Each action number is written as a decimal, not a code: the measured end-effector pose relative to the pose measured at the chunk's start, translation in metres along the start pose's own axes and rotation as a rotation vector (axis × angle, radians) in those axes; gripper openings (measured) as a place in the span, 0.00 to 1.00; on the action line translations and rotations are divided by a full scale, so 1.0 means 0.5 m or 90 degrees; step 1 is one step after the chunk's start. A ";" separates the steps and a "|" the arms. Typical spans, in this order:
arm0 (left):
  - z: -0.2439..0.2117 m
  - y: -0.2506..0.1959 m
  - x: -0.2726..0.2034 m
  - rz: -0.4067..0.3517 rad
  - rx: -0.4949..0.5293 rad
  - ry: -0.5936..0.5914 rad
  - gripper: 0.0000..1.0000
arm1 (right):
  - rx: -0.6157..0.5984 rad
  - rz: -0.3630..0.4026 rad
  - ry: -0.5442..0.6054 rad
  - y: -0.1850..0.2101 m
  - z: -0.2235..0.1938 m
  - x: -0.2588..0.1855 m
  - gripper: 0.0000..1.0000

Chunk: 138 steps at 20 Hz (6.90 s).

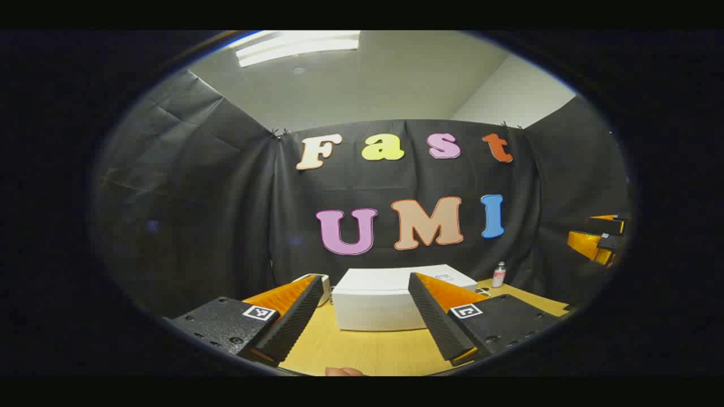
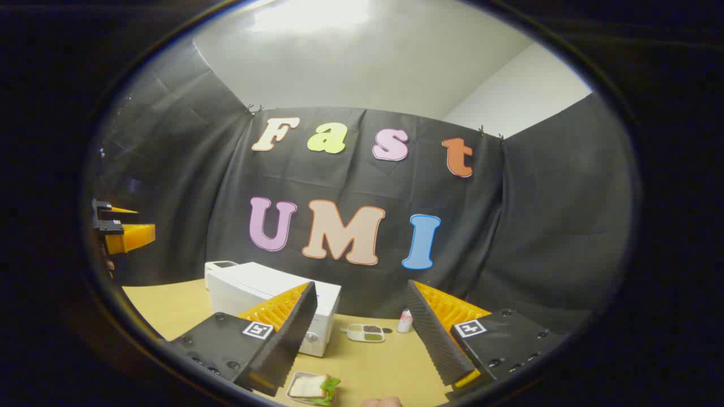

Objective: Open the microwave oven with the left hand, put the food in, and close the microwave oven.

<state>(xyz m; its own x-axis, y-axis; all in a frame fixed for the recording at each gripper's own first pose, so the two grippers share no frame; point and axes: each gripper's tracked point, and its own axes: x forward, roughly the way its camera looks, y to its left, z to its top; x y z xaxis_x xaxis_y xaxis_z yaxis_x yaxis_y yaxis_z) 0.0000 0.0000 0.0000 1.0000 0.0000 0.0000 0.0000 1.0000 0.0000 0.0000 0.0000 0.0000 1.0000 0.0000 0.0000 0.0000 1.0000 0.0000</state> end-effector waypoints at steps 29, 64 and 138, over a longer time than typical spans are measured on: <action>-0.039 -0.084 0.033 -0.028 -0.010 0.009 0.96 | 0.032 -0.003 -0.015 -0.036 0.005 0.018 0.99; -0.653 -0.451 0.401 -0.139 0.060 0.283 0.37 | -0.007 -0.093 0.041 -0.259 -0.033 0.049 0.97; -0.333 0.289 -0.167 0.178 -0.057 0.268 0.96 | 0.315 0.015 0.569 0.194 -0.747 -0.019 0.31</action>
<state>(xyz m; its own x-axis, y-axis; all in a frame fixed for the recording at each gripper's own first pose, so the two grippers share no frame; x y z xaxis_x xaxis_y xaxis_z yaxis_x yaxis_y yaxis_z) -0.0835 0.1443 -0.1666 0.8752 0.2485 -0.4150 -0.2853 0.9580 -0.0280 -0.0093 0.0969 -0.3736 0.6344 0.2221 -0.7405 0.1833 0.8873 0.4232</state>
